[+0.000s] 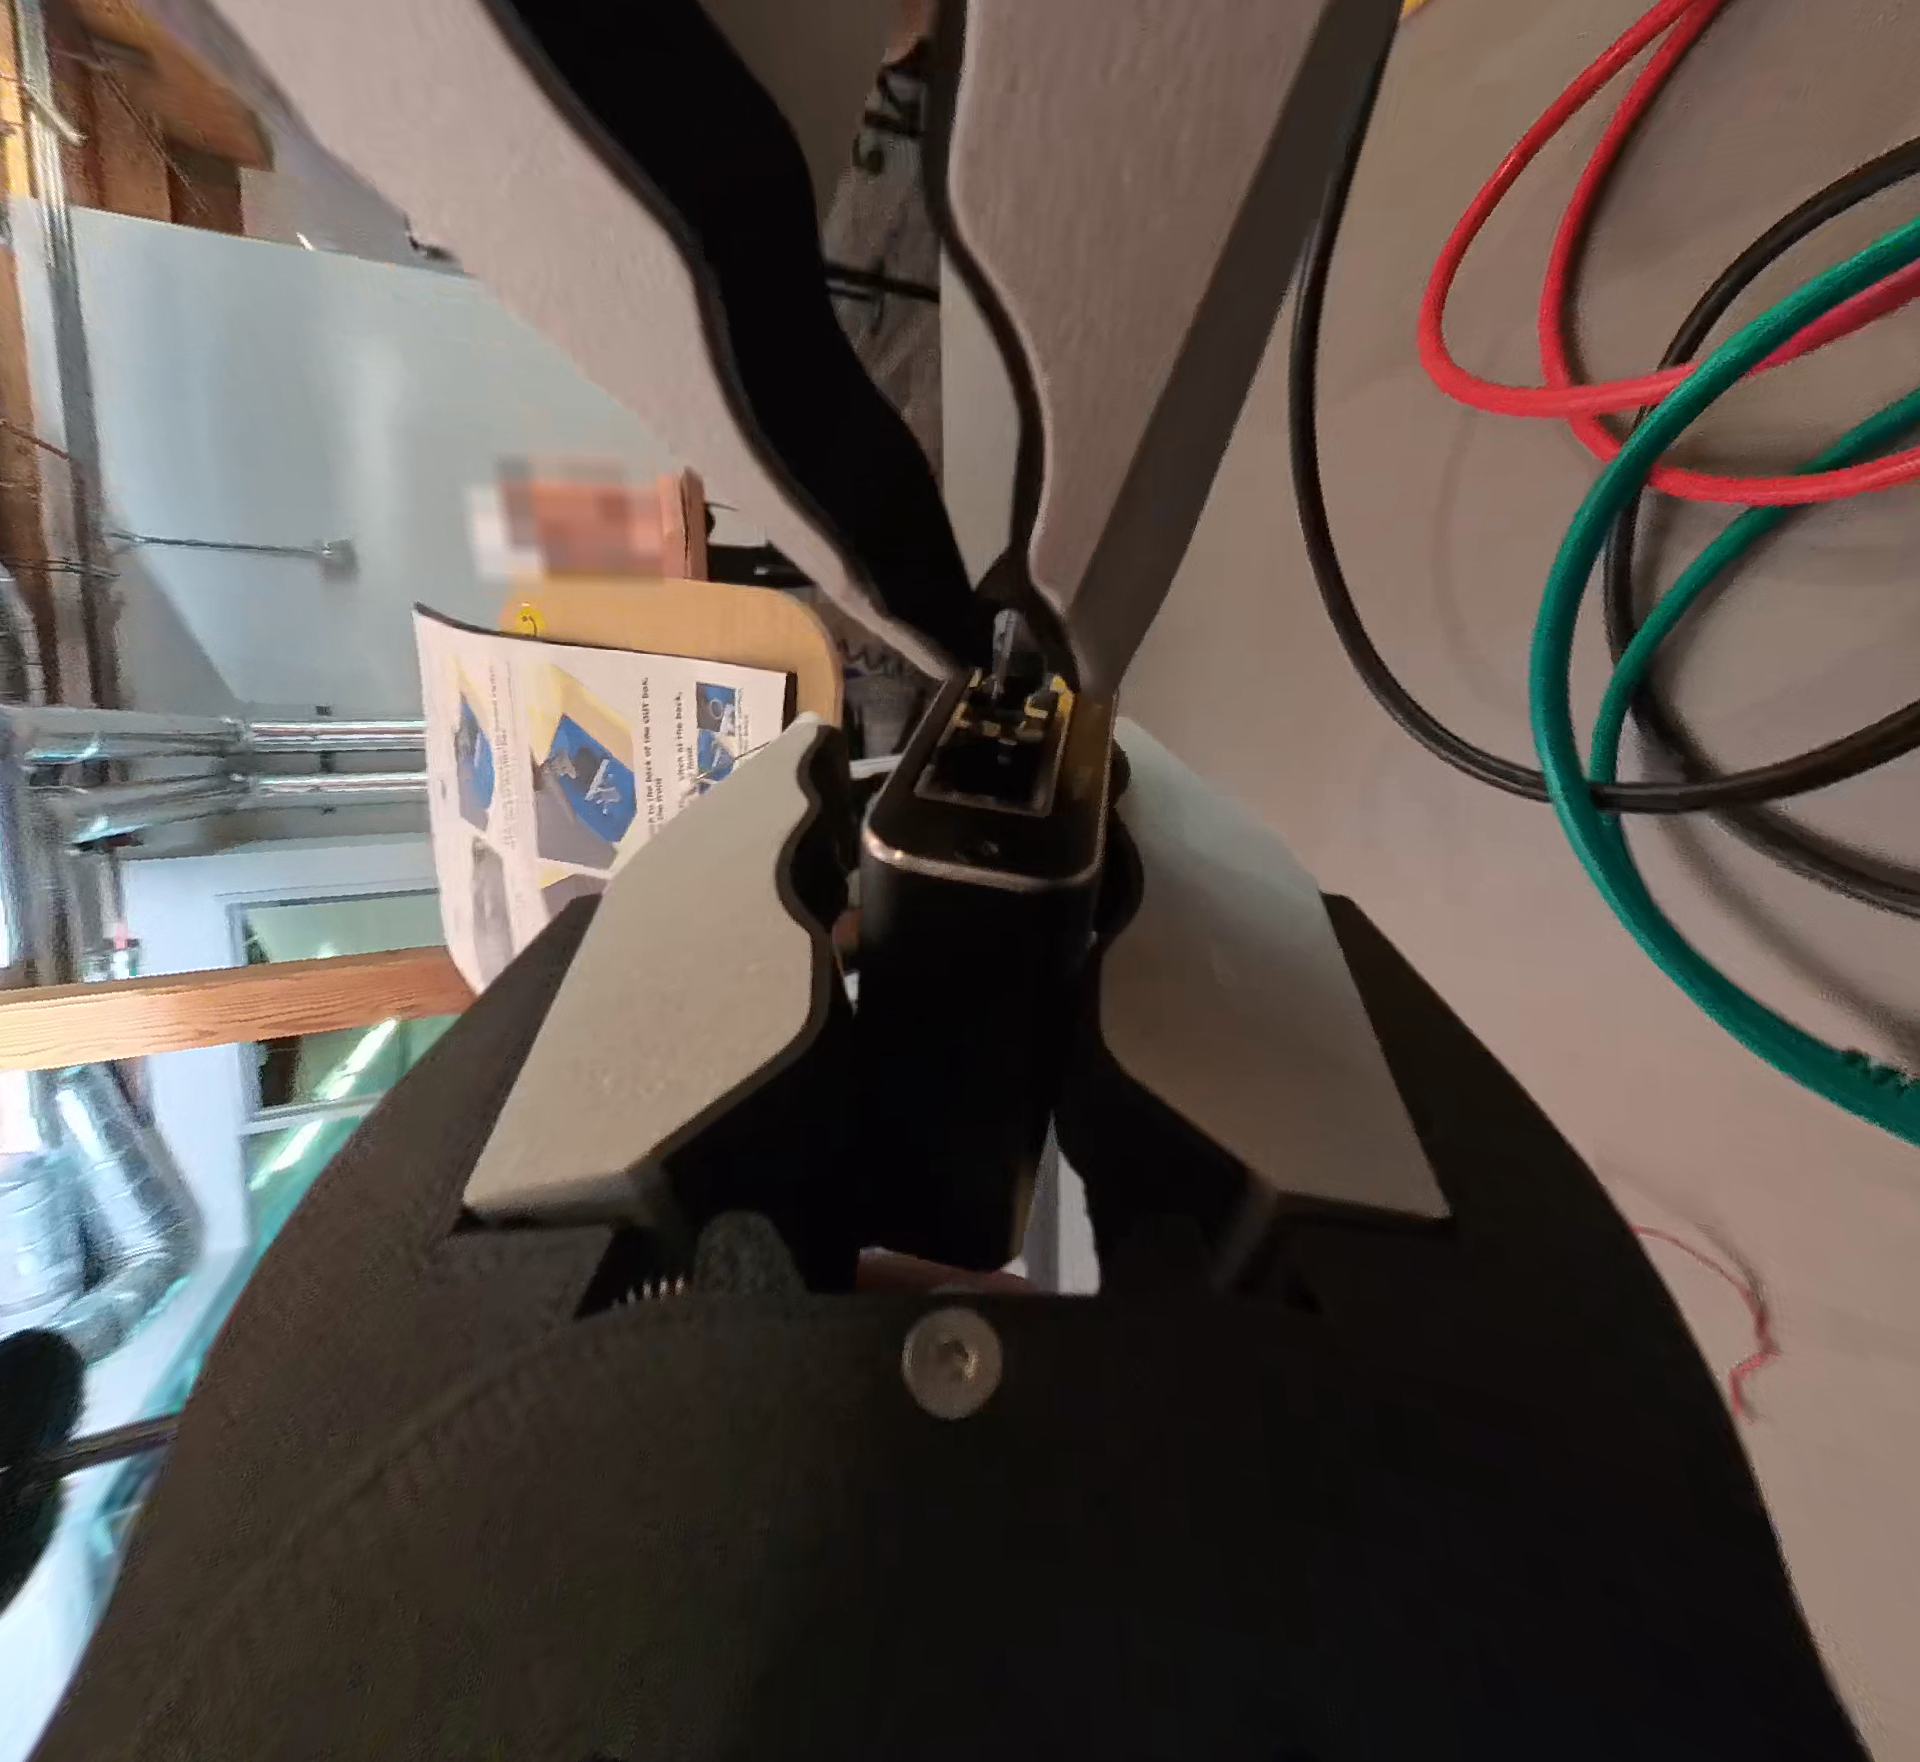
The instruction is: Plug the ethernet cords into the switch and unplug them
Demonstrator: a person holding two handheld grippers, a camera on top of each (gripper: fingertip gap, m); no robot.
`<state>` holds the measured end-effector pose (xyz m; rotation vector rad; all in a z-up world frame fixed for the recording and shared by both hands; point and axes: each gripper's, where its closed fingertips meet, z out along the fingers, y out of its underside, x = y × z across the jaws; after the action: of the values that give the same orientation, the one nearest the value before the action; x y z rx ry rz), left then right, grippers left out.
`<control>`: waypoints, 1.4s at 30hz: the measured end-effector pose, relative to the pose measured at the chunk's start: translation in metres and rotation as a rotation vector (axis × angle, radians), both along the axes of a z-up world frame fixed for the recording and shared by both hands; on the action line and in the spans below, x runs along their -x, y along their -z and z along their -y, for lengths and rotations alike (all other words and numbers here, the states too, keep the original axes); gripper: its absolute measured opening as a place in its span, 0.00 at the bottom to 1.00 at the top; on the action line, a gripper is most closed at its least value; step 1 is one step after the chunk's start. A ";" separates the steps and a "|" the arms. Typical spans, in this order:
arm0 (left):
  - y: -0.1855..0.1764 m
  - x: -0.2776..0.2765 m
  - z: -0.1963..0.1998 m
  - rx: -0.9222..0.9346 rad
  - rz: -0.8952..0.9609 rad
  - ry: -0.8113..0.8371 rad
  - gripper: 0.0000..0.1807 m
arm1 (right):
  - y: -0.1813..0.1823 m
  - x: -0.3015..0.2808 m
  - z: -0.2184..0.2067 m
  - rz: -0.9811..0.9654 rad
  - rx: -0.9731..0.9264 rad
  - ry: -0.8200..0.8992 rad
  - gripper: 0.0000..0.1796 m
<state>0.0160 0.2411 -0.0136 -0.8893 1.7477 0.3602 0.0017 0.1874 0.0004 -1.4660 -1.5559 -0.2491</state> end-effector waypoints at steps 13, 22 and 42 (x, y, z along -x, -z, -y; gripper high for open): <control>-0.008 0.015 -0.028 0.062 0.101 -0.077 0.24 | -0.012 -0.009 0.014 -0.001 -0.005 0.006 0.00; -0.012 0.015 -0.020 0.042 0.152 -0.045 0.24 | -0.034 -0.010 0.004 -0.134 -0.074 0.045 0.10; -0.047 0.026 -0.021 -0.461 0.262 0.025 0.24 | -0.006 0.026 -0.009 -0.617 0.454 0.003 0.08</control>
<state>-0.0103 0.2622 0.0335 -0.5515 1.3558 0.5748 -0.0240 0.1966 0.0066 -1.6762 -1.1342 0.5471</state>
